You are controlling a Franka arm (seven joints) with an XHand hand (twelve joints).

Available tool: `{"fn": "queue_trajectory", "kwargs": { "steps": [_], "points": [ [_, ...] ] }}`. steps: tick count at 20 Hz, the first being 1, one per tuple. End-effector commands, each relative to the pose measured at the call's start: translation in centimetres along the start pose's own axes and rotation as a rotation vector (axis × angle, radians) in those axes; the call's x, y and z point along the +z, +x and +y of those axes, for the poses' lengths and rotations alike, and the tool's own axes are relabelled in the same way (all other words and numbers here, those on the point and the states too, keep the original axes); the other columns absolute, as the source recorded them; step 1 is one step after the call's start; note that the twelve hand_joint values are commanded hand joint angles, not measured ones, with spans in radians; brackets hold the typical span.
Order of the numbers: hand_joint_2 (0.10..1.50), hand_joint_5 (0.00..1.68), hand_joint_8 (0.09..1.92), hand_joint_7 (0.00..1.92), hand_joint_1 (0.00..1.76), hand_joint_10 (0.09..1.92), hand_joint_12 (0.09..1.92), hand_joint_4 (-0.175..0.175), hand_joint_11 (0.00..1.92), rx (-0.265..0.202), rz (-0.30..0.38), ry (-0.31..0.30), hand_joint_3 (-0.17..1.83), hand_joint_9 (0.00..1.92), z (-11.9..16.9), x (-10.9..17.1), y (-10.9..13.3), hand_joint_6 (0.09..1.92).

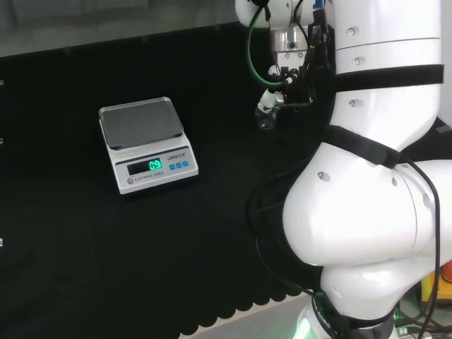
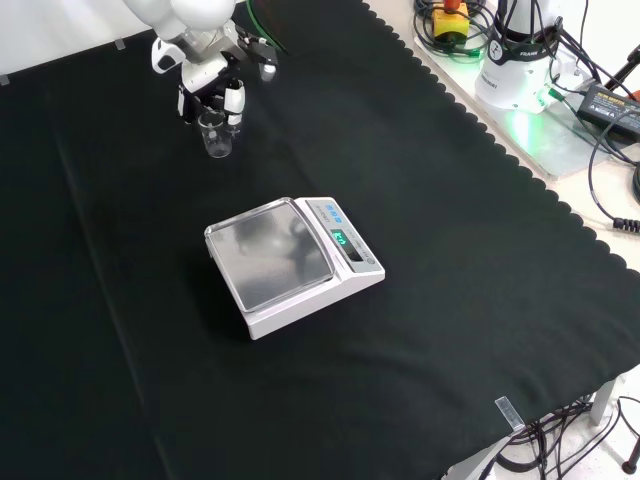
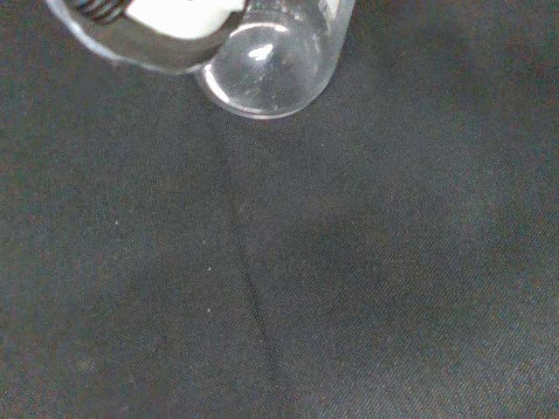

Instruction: Pick up the beaker.

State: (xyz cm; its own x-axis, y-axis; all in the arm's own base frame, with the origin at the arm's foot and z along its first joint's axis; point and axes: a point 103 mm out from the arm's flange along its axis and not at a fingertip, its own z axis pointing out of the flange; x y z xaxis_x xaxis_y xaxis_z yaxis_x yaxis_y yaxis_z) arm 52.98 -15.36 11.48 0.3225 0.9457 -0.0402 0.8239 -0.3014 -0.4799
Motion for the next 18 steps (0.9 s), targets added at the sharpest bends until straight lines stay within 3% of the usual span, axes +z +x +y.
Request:
{"fn": "queue_trajectory", "kwargs": {
  "steps": [1,4,6,8,14,18],
  "points": [
    [0.76,0.95,0.75,1.04,1.01,0.13,0.56,-0.165,1.56,0.01,-0.023,-0.027,0.45,1.45,-0.1,-0.2,0.1,0.62],
    [0.74,1.01,0.71,1.11,1.03,0.1,0.54,-0.173,1.6,0.007,-0.052,-0.048,0.49,1.51,-0.5,-0.5,0.3,0.58],
    [0.88,1.08,0.7,1.14,1.09,0.09,0.52,-0.051,1.63,0.001,-0.088,-0.072,0.29,1.54,-0.8,-0.9,0.7,0.72],
    [0.97,1.11,0.68,1.17,1.11,0.09,0.5,-0.007,1.66,-0.004,-0.125,-0.097,0.14,1.56,-1.3,-1.2,1.1,0.77],
    [1.02,1.13,0.67,1.19,1.12,0.09,0.48,-0.005,1.69,-0.014,-0.186,-0.142,0.04,1.59,-3.4,-3.8,2.2,0.76],
    [1.02,1.13,0.67,1.19,1.12,0.09,0.48,-0.006,1.69,-0.024,-0.171,-0.17,0.04,1.59,-5.6,-6.1,2.9,0.76]
  ]
}}
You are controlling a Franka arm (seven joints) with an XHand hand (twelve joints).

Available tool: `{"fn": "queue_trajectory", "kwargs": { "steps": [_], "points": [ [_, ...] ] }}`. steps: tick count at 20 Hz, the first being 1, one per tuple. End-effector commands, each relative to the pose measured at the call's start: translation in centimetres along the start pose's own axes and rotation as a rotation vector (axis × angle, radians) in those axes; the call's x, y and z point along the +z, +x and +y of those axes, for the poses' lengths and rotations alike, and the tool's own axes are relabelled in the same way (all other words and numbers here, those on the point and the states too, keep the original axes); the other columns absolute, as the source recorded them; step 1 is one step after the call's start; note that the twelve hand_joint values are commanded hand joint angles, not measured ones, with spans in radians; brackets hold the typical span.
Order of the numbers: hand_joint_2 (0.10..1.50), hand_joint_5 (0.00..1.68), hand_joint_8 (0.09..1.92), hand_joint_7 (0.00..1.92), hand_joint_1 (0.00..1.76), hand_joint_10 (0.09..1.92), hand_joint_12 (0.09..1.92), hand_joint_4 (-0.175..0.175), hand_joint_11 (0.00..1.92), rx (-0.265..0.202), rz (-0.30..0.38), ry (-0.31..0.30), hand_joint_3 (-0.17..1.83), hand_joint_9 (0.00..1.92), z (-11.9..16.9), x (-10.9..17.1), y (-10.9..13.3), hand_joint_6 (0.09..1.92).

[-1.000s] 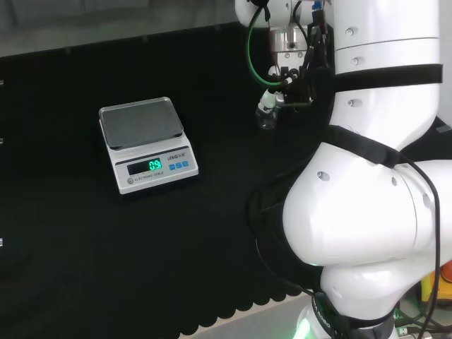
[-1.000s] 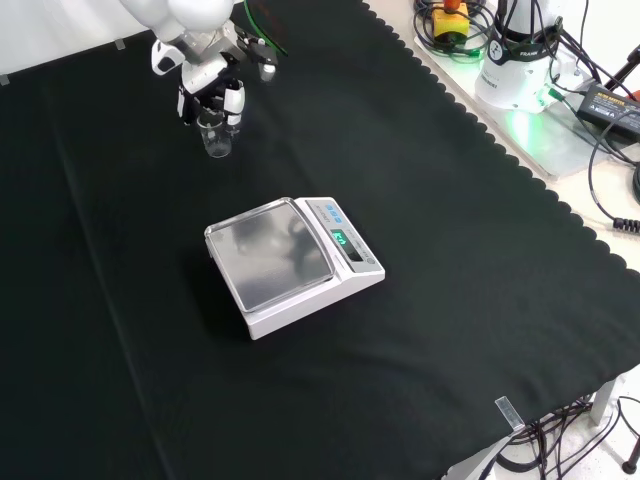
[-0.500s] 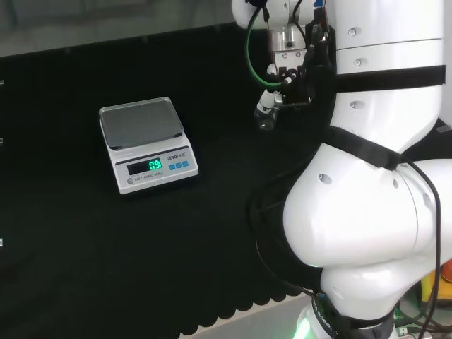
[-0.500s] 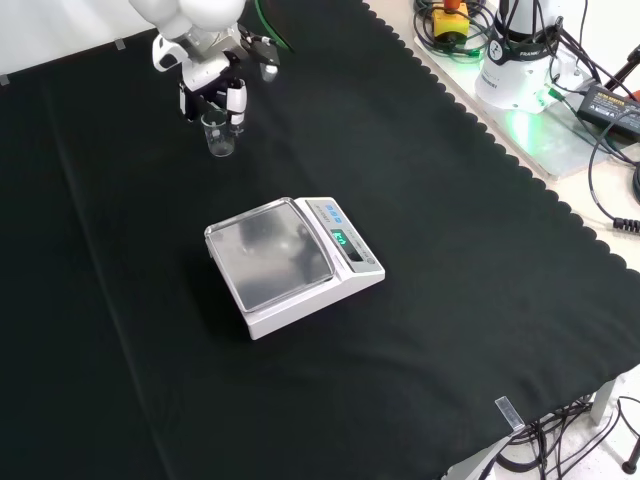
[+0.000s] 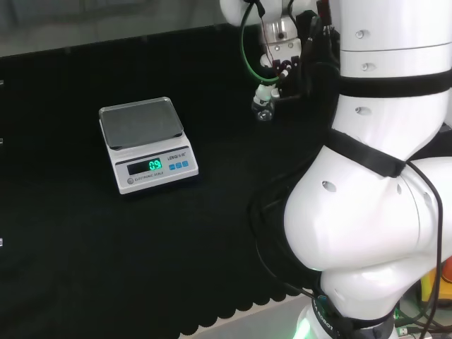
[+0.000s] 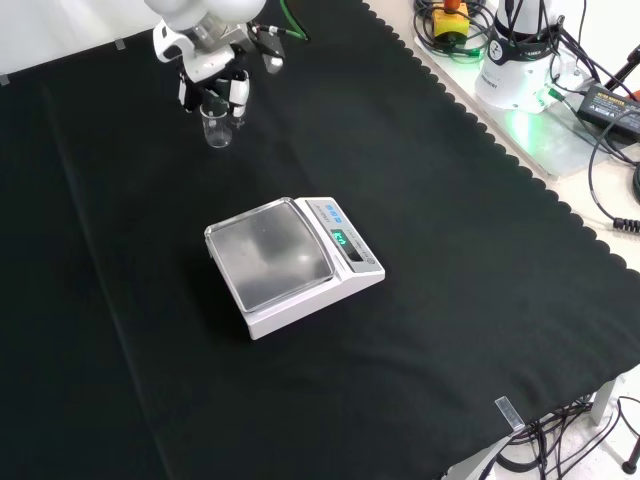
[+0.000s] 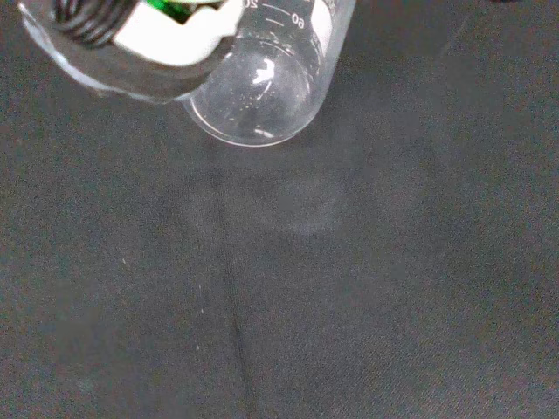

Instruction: Pick up the beaker.

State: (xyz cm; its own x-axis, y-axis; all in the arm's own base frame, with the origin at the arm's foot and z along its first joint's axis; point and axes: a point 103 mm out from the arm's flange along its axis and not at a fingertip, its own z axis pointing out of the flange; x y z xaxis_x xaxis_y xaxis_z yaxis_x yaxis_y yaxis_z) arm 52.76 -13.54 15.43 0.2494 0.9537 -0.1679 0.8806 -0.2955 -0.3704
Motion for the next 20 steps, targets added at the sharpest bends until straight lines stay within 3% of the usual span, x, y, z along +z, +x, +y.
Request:
{"fn": "queue_trajectory", "kwargs": {
  "steps": [1,12,17,20],
  "points": [
    [1.02,1.13,0.67,1.19,1.12,0.09,0.48,-0.006,1.69,-0.014,-0.014,-0.053,0.04,1.59,-3.2,-4.2,1.1,0.76],
    [1.02,1.13,0.67,1.19,1.13,0.09,0.48,-0.008,1.7,-0.064,0.051,-0.065,0.03,1.6,-9.7,-11.7,2.3,0.76],
    [1.02,1.13,0.67,1.19,1.13,0.09,0.48,-0.01,1.7,-0.081,0.043,-0.067,0.03,1.6,-11.2,-12.9,4.2,0.76],
    [1.03,1.13,0.67,1.19,1.13,0.09,0.48,-0.015,1.7,-0.079,0.053,-0.061,0.03,1.6,-11.1,-12.8,3.5,0.76]
  ]
}}
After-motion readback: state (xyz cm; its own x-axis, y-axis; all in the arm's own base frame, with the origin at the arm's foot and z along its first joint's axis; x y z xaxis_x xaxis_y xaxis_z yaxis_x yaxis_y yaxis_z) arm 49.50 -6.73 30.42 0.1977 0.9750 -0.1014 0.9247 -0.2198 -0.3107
